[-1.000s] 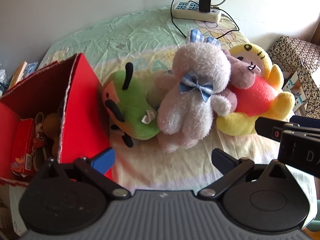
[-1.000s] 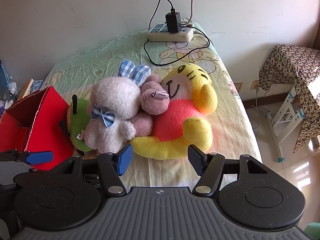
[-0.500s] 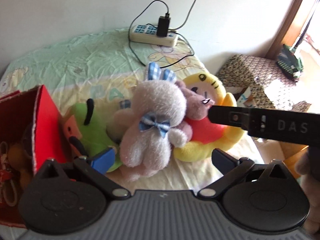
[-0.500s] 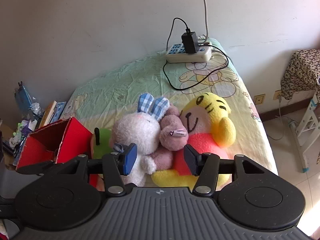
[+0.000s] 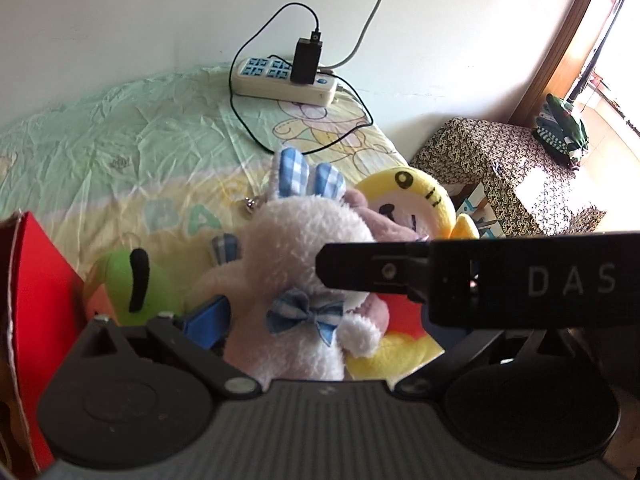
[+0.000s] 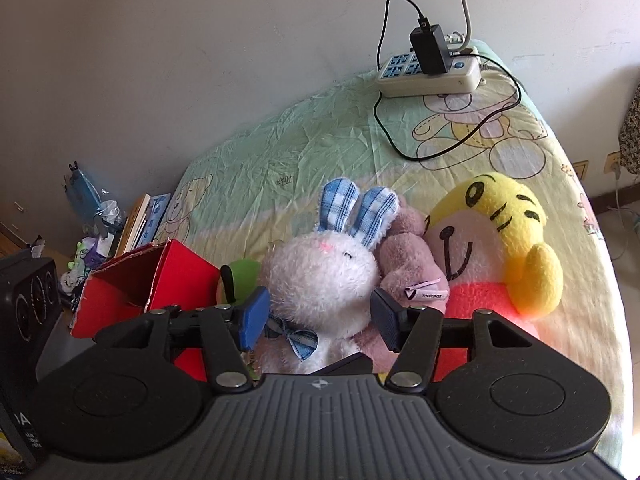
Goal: Organize objects
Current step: 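Move the right tool toward the white bunny with blue checkered ears, then close the right tool on the white bunny's head and lift it, then carry the bunny into the red box and open the right tool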
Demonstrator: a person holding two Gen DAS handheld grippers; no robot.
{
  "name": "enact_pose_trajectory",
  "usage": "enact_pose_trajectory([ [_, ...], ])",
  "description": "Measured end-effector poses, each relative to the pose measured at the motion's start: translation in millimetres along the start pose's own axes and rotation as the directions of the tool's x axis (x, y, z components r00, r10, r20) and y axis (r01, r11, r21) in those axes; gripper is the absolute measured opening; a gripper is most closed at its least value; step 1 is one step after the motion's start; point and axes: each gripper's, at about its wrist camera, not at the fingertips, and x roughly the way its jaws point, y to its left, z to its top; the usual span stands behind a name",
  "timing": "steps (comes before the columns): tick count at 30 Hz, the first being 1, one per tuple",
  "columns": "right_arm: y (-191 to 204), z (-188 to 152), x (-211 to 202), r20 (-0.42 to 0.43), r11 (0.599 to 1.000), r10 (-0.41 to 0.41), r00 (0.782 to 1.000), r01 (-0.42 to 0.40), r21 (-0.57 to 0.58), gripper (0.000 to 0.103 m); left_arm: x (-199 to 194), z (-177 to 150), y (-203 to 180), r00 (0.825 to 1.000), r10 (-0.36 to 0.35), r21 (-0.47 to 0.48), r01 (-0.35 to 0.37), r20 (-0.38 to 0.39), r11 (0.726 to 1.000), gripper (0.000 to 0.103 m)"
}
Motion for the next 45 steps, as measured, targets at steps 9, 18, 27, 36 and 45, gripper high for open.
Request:
enact_pose_trajectory([
  [9, -3.6, 0.7, 16.7, -0.015, 1.0, -0.012, 1.0, 0.012, 0.009, 0.06, 11.4, 4.0, 9.0, 1.0, -0.02, -0.013, 0.02, 0.001, 1.0, 0.081],
  [18, 9.5, -0.3, 7.3, 0.02, 0.998, -0.003, 1.0, 0.004, -0.066, 0.048, -3.0, 3.4, 13.0, 1.0, -0.003, -0.036, 0.004, 0.028, 0.999, 0.065],
  [27, 28.4, -5.1, -19.1, 0.068, 0.992, 0.043, 0.997, -0.034, -0.119, 0.047, -39.4, -4.9, 5.3, 0.996, 0.025, -0.045, -0.022, 0.085, 0.999, 0.062],
  [36, 63.1, -4.7, -42.4, 0.119, 0.968, 0.148, 0.982, -0.12, -0.219, 0.047, -96.4, -12.4, -1.4, 0.977, 0.09, -0.069, -0.078, 0.191, 0.995, 0.061],
  [45, 130.8, -2.4, -31.1, 0.122, 0.913, 0.285, 0.951, -0.231, -0.336, 0.047, -166.0, -24.8, 32.3, 0.928, 0.195, -0.14, -0.158, 0.317, 0.978, 0.061],
])
